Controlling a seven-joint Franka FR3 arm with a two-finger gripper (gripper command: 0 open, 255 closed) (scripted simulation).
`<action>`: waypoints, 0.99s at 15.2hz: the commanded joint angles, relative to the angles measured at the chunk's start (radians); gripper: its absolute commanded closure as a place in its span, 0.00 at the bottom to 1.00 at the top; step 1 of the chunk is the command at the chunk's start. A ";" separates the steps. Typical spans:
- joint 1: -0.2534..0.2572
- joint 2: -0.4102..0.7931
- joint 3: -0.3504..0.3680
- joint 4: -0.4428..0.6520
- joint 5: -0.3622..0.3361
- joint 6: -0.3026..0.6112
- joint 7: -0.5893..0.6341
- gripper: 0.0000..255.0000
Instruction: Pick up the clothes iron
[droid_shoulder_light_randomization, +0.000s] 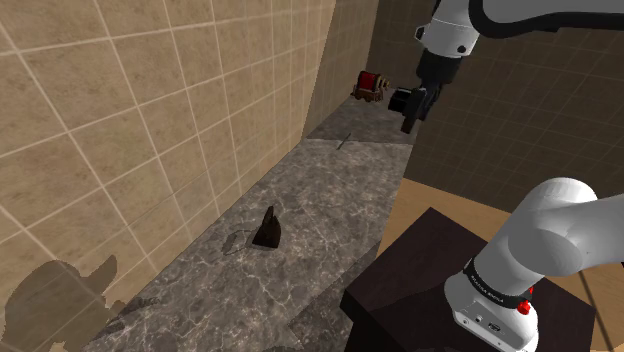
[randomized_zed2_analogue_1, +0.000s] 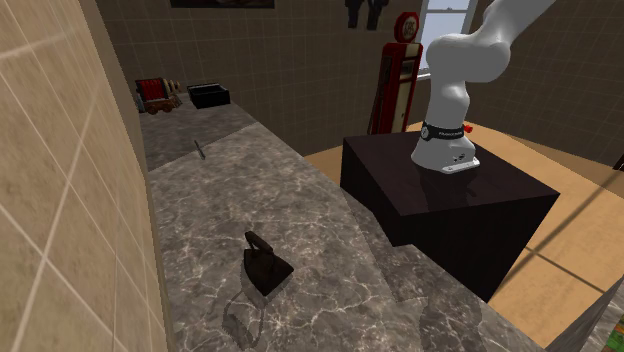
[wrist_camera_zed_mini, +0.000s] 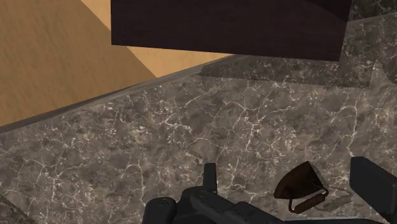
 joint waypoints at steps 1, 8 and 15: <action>0.000 0.000 0.000 0.000 0.000 0.000 0.000 0.00; 0.004 0.139 0.142 -0.060 0.078 0.181 0.224 0.00; -0.011 0.362 0.280 -0.040 0.114 0.367 0.450 0.00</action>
